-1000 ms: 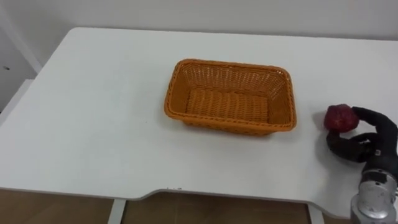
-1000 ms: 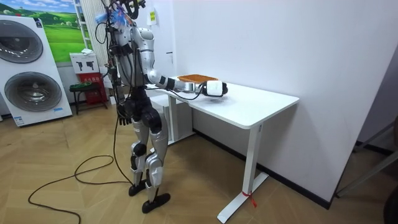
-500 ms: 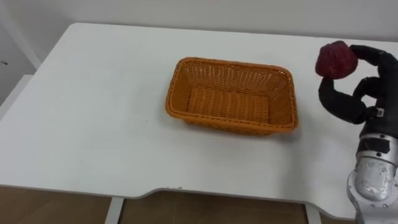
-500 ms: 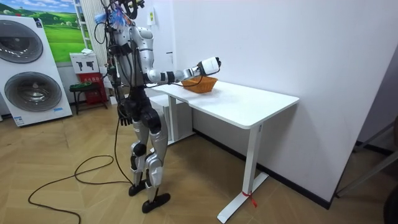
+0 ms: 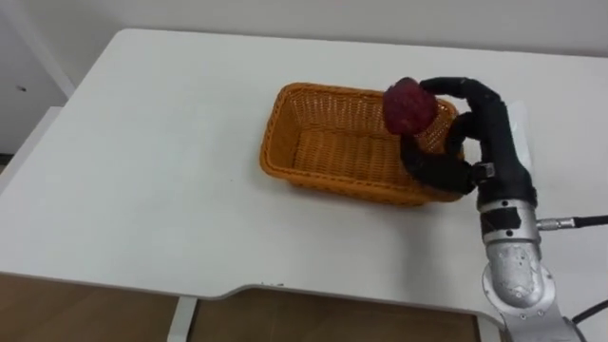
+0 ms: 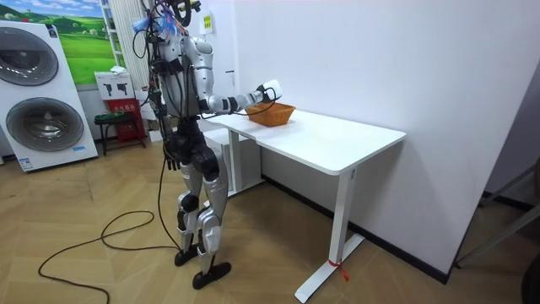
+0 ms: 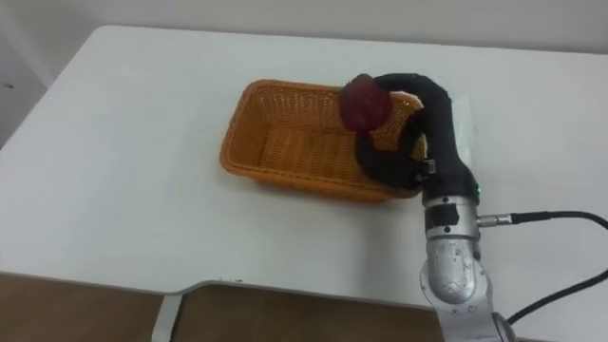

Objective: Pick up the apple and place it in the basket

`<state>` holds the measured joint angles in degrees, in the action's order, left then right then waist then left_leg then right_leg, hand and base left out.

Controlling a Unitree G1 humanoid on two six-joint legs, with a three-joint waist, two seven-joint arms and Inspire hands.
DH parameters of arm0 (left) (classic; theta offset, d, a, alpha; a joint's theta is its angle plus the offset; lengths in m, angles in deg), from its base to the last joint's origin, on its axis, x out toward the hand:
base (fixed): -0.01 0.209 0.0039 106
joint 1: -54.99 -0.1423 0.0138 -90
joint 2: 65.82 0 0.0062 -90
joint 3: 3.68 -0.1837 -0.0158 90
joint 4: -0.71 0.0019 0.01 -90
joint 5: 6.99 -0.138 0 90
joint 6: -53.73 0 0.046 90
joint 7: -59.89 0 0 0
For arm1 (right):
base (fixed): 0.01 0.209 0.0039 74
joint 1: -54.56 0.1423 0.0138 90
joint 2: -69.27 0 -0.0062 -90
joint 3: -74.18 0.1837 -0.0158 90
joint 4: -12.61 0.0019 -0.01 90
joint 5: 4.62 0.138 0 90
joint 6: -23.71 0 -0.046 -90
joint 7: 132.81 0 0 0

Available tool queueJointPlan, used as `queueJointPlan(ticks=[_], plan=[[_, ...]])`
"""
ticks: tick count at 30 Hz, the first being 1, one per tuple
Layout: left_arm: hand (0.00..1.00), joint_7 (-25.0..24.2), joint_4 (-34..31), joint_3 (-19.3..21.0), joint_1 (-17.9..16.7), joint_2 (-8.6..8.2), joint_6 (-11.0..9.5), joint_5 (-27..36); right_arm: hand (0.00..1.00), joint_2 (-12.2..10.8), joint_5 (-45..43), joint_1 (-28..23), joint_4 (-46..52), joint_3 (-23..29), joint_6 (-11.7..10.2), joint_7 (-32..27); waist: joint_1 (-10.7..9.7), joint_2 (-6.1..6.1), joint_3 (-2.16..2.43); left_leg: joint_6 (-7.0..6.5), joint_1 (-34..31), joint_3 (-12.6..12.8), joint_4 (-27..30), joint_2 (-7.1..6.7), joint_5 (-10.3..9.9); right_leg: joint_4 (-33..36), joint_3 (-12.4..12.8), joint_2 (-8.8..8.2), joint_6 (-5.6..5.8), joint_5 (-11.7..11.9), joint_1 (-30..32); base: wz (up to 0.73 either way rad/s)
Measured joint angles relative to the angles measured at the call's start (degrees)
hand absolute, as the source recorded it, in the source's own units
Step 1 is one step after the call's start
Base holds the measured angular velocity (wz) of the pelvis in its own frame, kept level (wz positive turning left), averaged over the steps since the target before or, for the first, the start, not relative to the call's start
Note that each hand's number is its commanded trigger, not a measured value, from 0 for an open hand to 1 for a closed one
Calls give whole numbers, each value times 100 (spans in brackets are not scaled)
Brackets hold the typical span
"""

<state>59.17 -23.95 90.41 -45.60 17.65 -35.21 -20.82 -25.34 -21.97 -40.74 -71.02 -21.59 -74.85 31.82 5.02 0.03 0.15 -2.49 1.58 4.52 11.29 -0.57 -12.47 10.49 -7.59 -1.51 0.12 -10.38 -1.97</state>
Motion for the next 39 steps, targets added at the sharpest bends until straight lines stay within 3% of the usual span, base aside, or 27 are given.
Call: queueJointPlan(ticks=[6, 19, 22, 28, 31, 33, 39], plan=[[0, -7, 1, -9, 12, 1, 2, 98, 0, 1, 6, 4, 112, -101, 0, 121, -2, -27, -22, 0, -19, -4, 2, 3, 0, -10, -31, -5, 1, 1, 2, 0], [0, 13, 141, -21, 16, 4, -8, 190, 0, 1, -147, 4, 113, 68, 3, 222, -80, -34, -16, -1, -7, -50, -1, -10, 0, 8, -40, -5, 1, 1, -15, 0], [0, 15, 224, 53, -41, 15, 0, 184, 0, 11, -273, 40, 112, 535, 1, 62, -163, -74, -8, -4, -7, -70, 5, -11, 2, 6, -46, -8, 1, 1, -19, 3], [0, 97, 161, 416, -248, 42, -25, 190, 0, 232, -281, 69, 109, 1694, -19, -1039, -342, -131, -10, -5, -1, -19, 4, -15, 3, 9, -40, -5, 3, 2, -17, -2], [0, 172, 145, 630, -385, 52, -130, 185, 0, 285, -12, 86, -64, 2468, -223, -1892, -486, -181, 5, -4, -1, -15, 8, -15, 4, 0, -55, 0, 3, 2, -24, 0], [0, 192, 148, 855, -451, 59, -139, 187, 0, 389, 627, 88, -479, 3029, -390, -2462, -588, -213, 16, -3, -5, -10, 12, -12, 3, 2, -54, -1, 3, 2, -25, 0], [0, 363, -34, 962, -713, 72, -125, 185, 0, 497, 2820, 70, -1704, 4065, -346, -3538, -930, -201, 20, -4, -74, -10, 3, -13, -2, 14, -38, -2, 3, 1, 6, -1]])
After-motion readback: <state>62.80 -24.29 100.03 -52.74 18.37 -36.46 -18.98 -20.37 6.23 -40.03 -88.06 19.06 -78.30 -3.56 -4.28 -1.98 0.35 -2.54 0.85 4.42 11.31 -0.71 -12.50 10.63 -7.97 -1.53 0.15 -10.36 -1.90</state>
